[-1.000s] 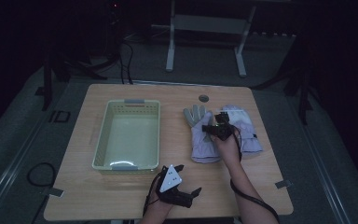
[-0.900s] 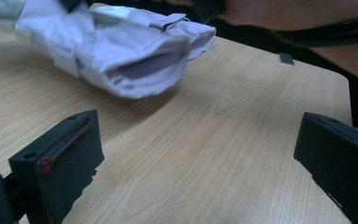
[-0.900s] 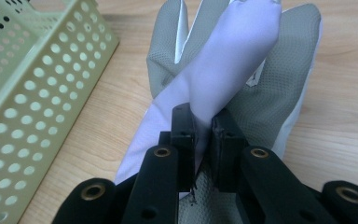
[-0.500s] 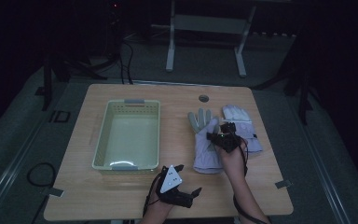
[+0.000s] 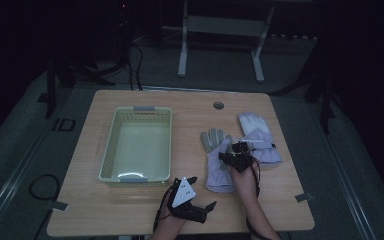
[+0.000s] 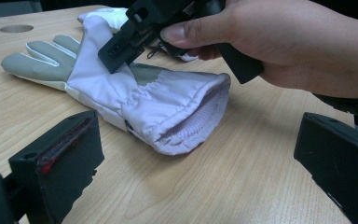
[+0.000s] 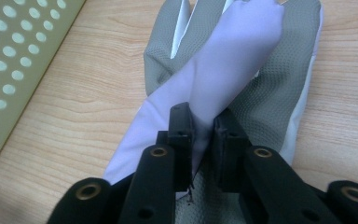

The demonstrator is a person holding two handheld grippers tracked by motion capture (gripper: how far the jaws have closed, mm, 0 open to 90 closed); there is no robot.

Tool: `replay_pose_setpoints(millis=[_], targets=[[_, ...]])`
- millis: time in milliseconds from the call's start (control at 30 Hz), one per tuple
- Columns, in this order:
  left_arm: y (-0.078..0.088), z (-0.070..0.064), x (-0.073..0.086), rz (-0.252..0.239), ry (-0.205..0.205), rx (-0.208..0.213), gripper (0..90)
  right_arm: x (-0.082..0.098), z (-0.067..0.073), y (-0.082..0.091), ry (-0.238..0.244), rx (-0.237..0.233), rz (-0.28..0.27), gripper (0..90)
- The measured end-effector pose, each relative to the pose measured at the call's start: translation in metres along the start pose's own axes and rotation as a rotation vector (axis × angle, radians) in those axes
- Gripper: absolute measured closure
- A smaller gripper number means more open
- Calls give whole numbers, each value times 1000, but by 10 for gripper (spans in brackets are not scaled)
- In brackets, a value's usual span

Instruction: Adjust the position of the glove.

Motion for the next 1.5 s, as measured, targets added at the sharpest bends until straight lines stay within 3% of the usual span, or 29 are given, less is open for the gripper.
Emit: replay_pose_setpoints(millis=[133, 300, 367, 500, 700, 1100, 1433, 1500], targets=[[0, 0, 0, -1, -4, 0, 13, -3, 2, 4, 21, 20, 11, 734], [0, 0, 0, 0, 0, 1, 14, -17, 0, 20, 155, 38, 4, 532], [0, 0, 0, -1, 1, 2, 13, -20, -1, 24, 150, 35, 3, 527], [0, 0, 0, -1, 0, 1, 13, -35, -10, 47, 151, 40, -31, 478], [0, 0, 0, -2, 3, 0, 13, -47, -22, 64, 151, 38, -66, 433], [0, 0, 0, -1, 4, 3, 13, -65, -55, 83, 188, 96, -101, 399], [-1, 0, 0, -1, 9, 6, 13, -79, -105, 88, 92, 142, -97, 362], [-1, 0, 0, -1, 10, 6, 14, -81, -110, 89, 88, 145, -101, 367]])
Point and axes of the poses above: each handheld gripper's, and its own axes: y roughly backward along the jaws, x roughly out of its underside, z roughly to its left, the point moved 9 cm from there along -y, roughly forward along the jaws, and after that the axes turned 7 degrees about -x, right-handed, at the moved point
